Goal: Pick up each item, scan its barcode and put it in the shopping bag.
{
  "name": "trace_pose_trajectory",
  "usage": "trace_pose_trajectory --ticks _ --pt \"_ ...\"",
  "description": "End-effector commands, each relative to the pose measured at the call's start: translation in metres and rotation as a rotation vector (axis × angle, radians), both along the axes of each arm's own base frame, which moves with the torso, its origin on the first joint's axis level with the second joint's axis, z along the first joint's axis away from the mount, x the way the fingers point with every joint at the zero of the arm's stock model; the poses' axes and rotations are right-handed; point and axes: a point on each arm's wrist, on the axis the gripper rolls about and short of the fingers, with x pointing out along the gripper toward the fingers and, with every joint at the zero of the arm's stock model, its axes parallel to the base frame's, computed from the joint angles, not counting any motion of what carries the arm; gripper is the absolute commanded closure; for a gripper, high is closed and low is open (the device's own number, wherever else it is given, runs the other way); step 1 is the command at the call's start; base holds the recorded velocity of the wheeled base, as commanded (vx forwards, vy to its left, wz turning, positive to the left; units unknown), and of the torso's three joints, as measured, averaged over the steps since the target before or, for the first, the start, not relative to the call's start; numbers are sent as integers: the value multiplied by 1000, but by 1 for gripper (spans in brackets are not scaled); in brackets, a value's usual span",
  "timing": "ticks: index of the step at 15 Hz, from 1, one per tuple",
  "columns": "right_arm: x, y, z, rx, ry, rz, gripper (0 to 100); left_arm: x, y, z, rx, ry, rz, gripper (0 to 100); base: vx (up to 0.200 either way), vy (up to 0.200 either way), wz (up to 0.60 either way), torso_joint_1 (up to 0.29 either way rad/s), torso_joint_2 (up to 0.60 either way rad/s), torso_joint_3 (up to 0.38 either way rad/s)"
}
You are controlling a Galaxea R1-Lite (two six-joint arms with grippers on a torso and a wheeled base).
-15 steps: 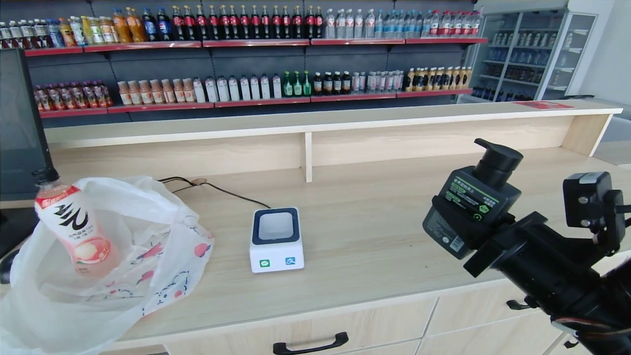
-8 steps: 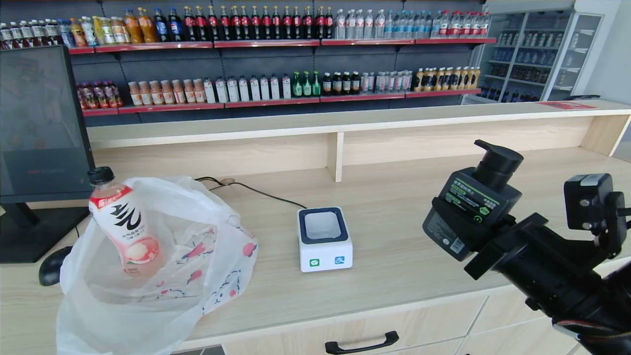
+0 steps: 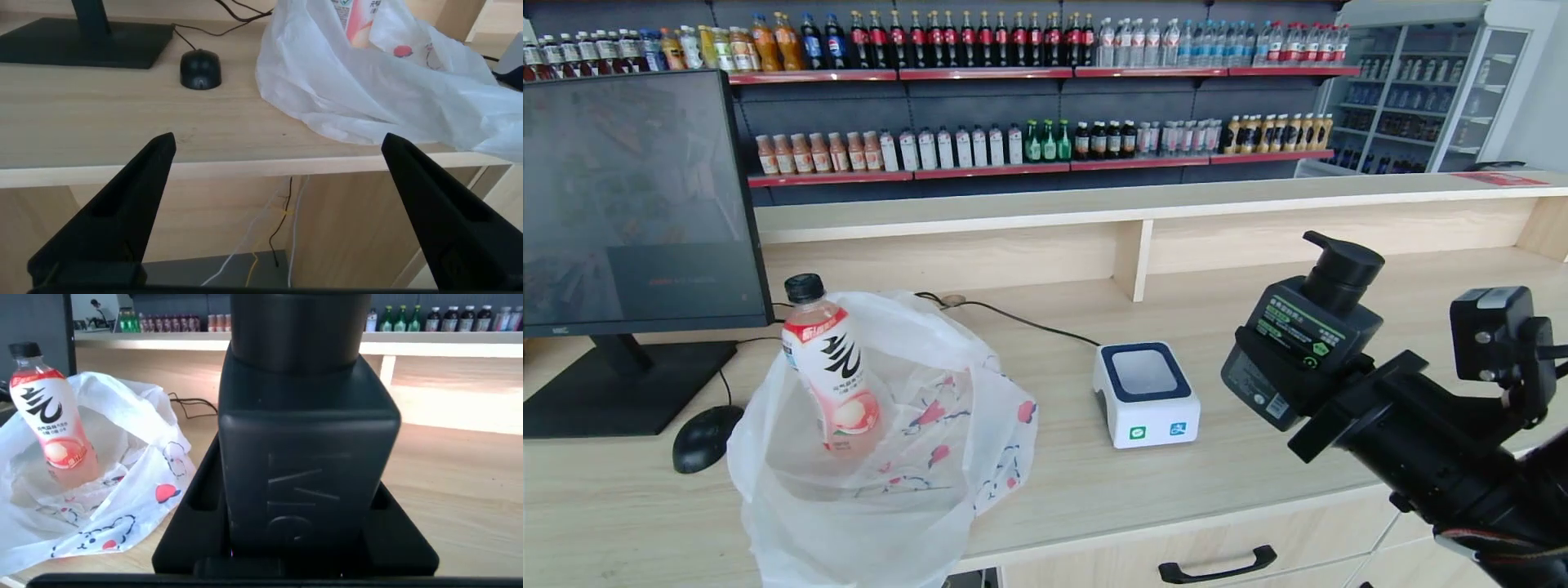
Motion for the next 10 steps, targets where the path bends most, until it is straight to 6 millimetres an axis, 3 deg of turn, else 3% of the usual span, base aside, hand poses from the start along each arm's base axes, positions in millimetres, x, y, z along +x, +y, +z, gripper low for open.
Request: trace_pose_trajectory --ticks 1,6,10 --pt "0 0 -1 -20 -4 -5 100 0 0 0 -2 -1 0 0 0 0 0 0 0 0" --pt "6 8 -8 -162 -57 16 100 0 0 0 1 -3 0 0 0 0 0 0 0 0" --pt "28 17 -13 -449 -247 61 100 0 0 0 -1 -3 0 0 0 0 0 0 0 0"
